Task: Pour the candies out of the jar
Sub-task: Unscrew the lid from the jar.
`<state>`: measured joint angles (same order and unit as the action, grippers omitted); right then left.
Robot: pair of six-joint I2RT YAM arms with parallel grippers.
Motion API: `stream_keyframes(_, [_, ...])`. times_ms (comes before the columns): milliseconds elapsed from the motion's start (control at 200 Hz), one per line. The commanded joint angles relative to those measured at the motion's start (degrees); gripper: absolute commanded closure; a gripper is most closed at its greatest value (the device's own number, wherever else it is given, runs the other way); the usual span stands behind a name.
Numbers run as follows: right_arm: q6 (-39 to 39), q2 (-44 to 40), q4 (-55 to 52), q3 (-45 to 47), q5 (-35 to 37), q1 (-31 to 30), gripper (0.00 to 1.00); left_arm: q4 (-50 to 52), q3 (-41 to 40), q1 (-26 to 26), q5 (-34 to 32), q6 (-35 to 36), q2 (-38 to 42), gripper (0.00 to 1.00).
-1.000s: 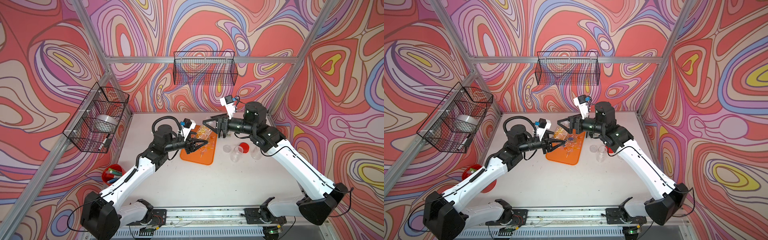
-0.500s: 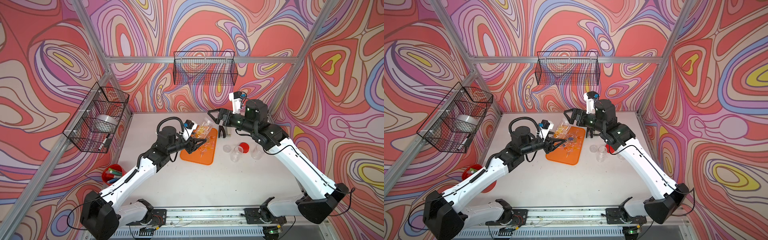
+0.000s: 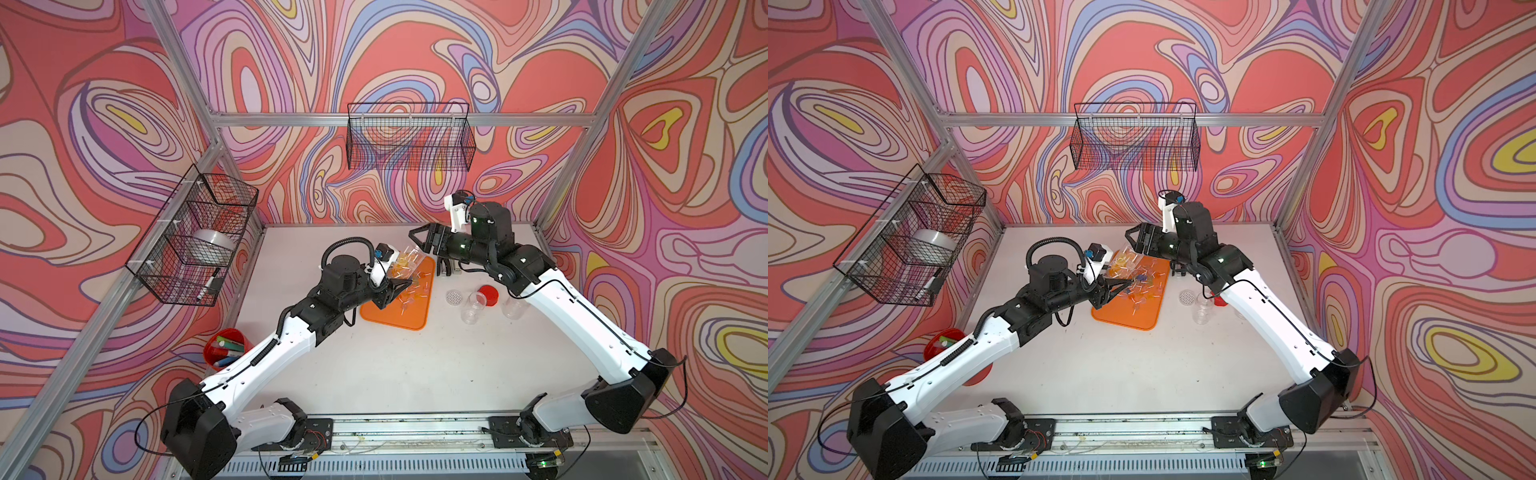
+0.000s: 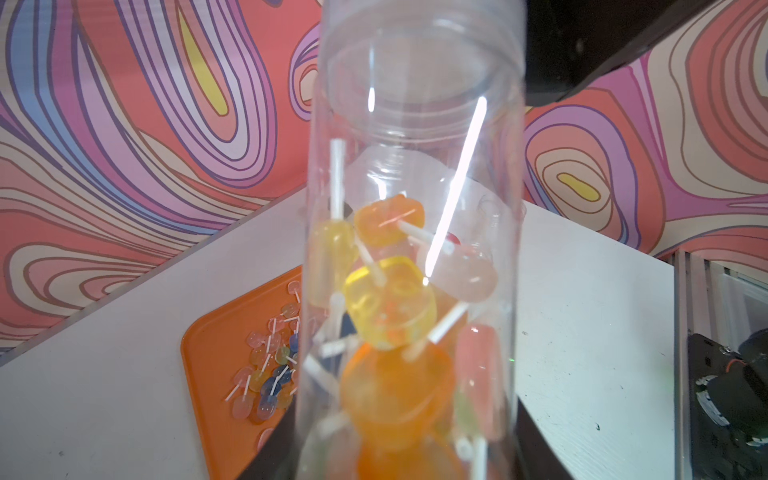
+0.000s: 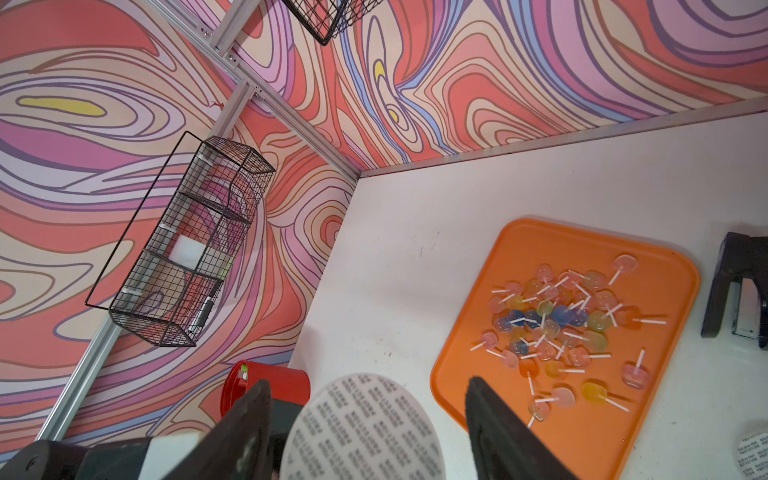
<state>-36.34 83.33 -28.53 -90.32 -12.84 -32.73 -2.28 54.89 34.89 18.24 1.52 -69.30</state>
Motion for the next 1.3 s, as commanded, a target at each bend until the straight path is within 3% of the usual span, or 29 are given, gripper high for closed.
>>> stream_keyframes(0, [-0.2, 0.5, -0.2, -0.6, 0.1, -0.4, 0.31, -1.1, 2.7, 0.4, -0.8, 1.0, -0.1, 1.00])
stream_keyframes(305, [-0.3, 1.4, -0.2, -0.7, -0.2, -0.5, 0.25, -1.3, 3.1, 0.5, -0.8, 0.5, -0.3, 1.00])
stream_keyframes(586, [1.2, 0.7, 0.5, -0.2, -0.3, -0.6, 0.45, -1.5, 3.0, 0.6, -0.4, 0.4, -0.2, 1.00])
stream_keyframes(716, [6.4, -0.1, 1.1, -0.2, -5.1, -0.5, 0.49, -1.5, 3.2, 0.2, 2.8, 0.3, -0.2, 1.00])
stream_keyframes(1002, [16.7, -3.2, 0.0, -0.5, -23.6, 0.9, 0.54, -8.7, 0.9, -5.4, 23.0, -6.7, 1.3, 1.00])
stream_keyframes(1142, [14.3, -4.6, 3.6, 1.9, -29.5, 3.6, 0.56, -7.9, 1.0, -5.6, 24.3, -6.4, 1.9, 1.00])
stream_keyframes(1297, [9.4, -4.8, 7.3, 2.7, -29.7, 6.1, 0.57, -6.9, 0.8, -5.5, 23.2, -6.2, 1.8, 1.00])
